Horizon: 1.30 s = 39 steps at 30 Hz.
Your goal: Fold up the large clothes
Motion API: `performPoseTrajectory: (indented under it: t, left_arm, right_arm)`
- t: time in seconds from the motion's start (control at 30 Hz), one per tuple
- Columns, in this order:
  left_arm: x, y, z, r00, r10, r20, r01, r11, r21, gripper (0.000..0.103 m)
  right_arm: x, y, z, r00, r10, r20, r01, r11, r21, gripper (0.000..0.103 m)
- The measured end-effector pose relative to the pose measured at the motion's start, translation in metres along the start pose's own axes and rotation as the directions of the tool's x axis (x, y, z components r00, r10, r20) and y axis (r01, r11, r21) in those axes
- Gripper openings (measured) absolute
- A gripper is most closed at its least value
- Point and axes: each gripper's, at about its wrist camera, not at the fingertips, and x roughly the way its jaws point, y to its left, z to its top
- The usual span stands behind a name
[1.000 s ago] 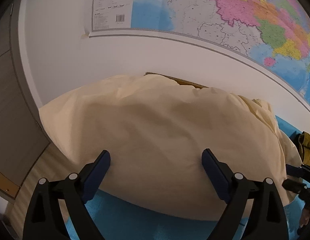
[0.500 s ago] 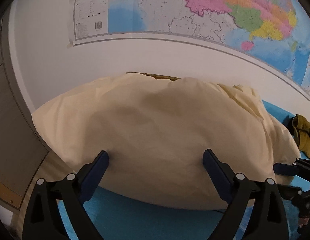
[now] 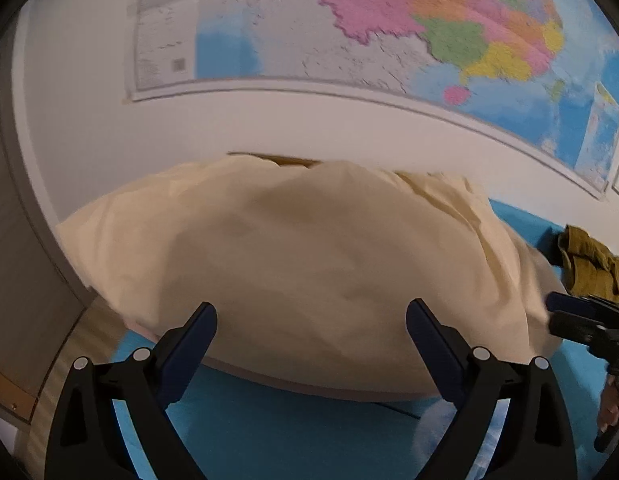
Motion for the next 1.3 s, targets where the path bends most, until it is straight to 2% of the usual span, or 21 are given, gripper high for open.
performPoseTrajectory:
  t: [0.07,0.17,0.27,0.5,0.67,0.73,0.8,0.87,1.03,1.13,1.3]
  left_arm:
    - [0.007,-0.004,-0.003,1.0,0.012,-0.009,-0.012,1.0,0.001,0.096]
    - [0.008,-0.007,-0.004,0.999,0.037,-0.008,-0.037,0.999,0.009,0.096]
    - [0.004,-0.006,-0.005,1.0,0.016,-0.017,-0.017,1.0,-0.019,0.096]
    - [-0.02,-0.017,-0.009,0.999,0.012,0.03,-0.012,1.0,-0.014,0.096]
    - [-0.034,-0.031,-0.016,0.999,-0.003,0.049,0.003,1.0,-0.017,0.096]
    - [-0.036,-0.036,-0.018,0.999,-0.007,0.048,0.008,1.0,-0.022,0.096]
    - [-0.04,-0.039,-0.02,0.999,-0.012,0.052,0.014,0.999,-0.04,0.096]
    - [-0.043,-0.043,-0.023,0.999,-0.007,0.054,0.009,0.999,-0.045,0.096]
    - [-0.057,-0.054,-0.035,0.998,-0.01,0.057,0.014,0.998,-0.066,0.096]
    - [-0.062,-0.058,-0.042,0.999,-0.024,0.028,0.026,0.996,-0.085,0.096]
    - [-0.078,-0.069,-0.054,0.998,0.008,0.056,-0.003,0.996,-0.086,0.096]
  right_arm:
    - [0.013,-0.01,-0.004,0.999,0.018,-0.036,-0.016,0.998,0.053,0.048]
    - [0.016,-0.013,-0.005,0.999,0.03,-0.02,-0.029,0.997,0.066,0.048]
    - [0.011,-0.008,-0.005,1.0,0.027,-0.009,-0.026,0.998,0.055,0.051]
    - [-0.002,0.001,-0.007,0.999,0.016,0.028,-0.016,1.0,0.016,0.055]
    - [-0.009,0.012,-0.013,0.999,0.007,0.045,-0.007,1.0,-0.017,0.065]
    - [-0.012,0.018,-0.016,0.998,-0.021,0.062,0.023,0.999,-0.042,0.069]
    - [-0.016,0.021,-0.018,0.997,-0.031,0.071,0.035,0.998,-0.053,0.07]
    - [-0.022,0.023,-0.018,0.995,-0.039,0.095,0.045,0.997,-0.059,0.082]
    - [-0.037,0.029,-0.022,0.987,-0.055,0.149,0.066,0.995,-0.069,0.092]
    - [-0.044,0.033,-0.029,0.985,-0.058,0.164,0.07,0.995,-0.069,0.095]
    - [-0.056,0.041,-0.044,0.983,-0.06,0.173,0.073,0.995,-0.07,0.097]
